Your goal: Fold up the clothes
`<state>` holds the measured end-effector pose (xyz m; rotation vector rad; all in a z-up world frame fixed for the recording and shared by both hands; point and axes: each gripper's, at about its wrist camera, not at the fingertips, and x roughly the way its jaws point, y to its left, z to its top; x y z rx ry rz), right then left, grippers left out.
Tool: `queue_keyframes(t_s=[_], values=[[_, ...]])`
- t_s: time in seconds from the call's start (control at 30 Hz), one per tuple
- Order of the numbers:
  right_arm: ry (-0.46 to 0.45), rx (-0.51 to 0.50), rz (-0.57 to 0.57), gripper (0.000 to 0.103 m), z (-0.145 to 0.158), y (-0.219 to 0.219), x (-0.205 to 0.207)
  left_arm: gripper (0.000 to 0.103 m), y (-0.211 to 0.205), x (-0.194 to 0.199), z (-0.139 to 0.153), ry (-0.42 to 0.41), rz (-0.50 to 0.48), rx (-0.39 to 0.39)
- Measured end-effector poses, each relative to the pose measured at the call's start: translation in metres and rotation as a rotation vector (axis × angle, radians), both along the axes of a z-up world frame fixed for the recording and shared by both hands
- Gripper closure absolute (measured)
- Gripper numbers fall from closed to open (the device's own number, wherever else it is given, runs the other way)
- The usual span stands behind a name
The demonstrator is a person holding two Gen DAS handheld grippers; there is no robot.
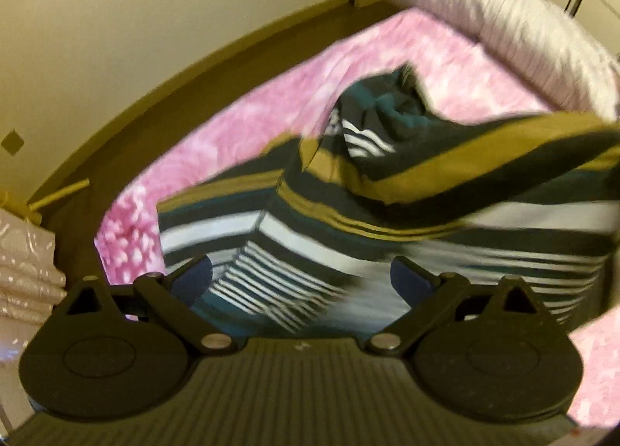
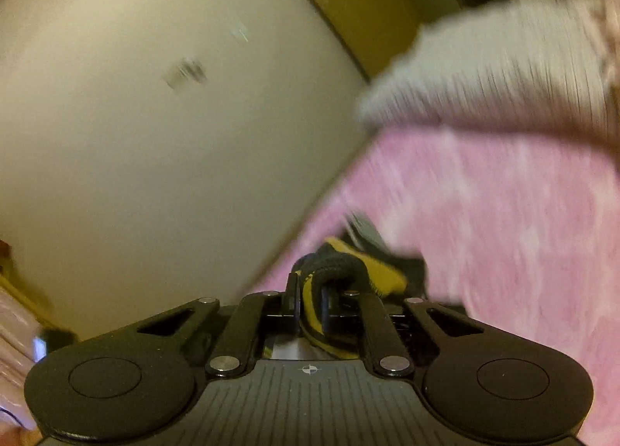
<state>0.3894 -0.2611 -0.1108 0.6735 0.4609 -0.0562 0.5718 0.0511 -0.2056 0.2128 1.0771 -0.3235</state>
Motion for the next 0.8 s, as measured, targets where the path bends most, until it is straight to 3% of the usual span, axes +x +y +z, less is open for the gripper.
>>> queue_keyframes(t_s=[0.27,0.4,0.53,0.6,0.63,0.67,0.7,0.73,0.8], values=[[-0.256,-0.098,-0.15,0.098,0.126,-0.009,-0.116,0.006,-0.014,-0.063,0.091,-0.152,-0.104,-0.114],[-0.421,-0.216,-0.257,0.098,0.198,-0.02,-0.209,0.006,-0.034,-0.114,0.128,-0.202,-0.188,-0.176],[-0.491,-0.325,-0.362,0.098,0.254,-0.024,-0.298,0.006,-0.063,-0.171,0.159,-0.213,-0.286,-0.254],[-0.424,-0.377,-0.433,0.096,0.27,-0.026,-0.338,0.006,-0.078,-0.202,0.17,-0.226,-0.338,-0.279],[-0.347,-0.4,-0.457,0.093,0.273,-0.028,-0.352,0.006,-0.087,-0.219,0.173,-0.229,-0.366,-0.289],[-0.233,-0.419,-0.465,0.083,0.274,-0.032,-0.364,0.006,-0.096,-0.235,0.176,-0.227,-0.392,-0.294],[-0.096,-0.415,-0.486,0.076,0.269,-0.037,-0.378,0.006,-0.105,-0.252,0.177,-0.222,-0.417,-0.298],[-0.005,-0.393,-0.512,0.061,0.259,-0.041,-0.391,0.006,-0.112,-0.27,0.178,-0.214,-0.44,-0.301],[0.105,-0.349,-0.584,0.056,0.23,-0.044,-0.433,0.006,-0.125,-0.307,0.176,-0.194,-0.491,-0.297]])
